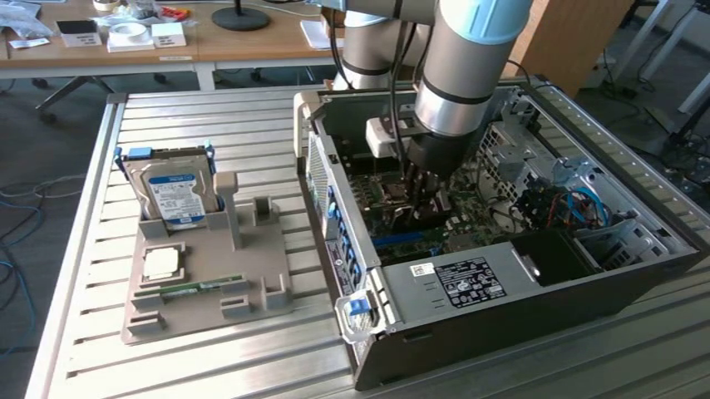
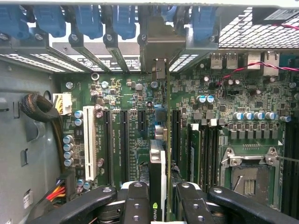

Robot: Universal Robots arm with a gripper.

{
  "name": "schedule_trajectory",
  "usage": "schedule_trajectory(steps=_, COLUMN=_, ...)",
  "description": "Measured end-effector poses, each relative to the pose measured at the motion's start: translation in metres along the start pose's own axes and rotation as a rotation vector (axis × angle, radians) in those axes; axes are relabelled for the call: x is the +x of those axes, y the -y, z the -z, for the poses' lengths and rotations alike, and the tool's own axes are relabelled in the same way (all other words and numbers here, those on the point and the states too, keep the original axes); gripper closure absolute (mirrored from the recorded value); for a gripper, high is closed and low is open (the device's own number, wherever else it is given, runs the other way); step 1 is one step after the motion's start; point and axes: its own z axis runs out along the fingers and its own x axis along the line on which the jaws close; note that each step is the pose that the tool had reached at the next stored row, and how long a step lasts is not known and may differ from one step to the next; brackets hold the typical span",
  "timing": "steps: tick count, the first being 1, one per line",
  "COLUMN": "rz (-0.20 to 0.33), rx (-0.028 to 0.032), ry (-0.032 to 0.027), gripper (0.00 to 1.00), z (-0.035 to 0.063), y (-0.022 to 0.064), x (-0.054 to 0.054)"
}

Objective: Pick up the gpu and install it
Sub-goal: 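Insert the gpu into the slot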

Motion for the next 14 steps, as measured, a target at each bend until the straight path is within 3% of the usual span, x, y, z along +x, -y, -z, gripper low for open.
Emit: schedule_trajectory(steps=14, rz=0.000, rx=0.0002, ry=0.0003, gripper=0.73, z=-0.0095, y=-0.0017, x=0.0003)
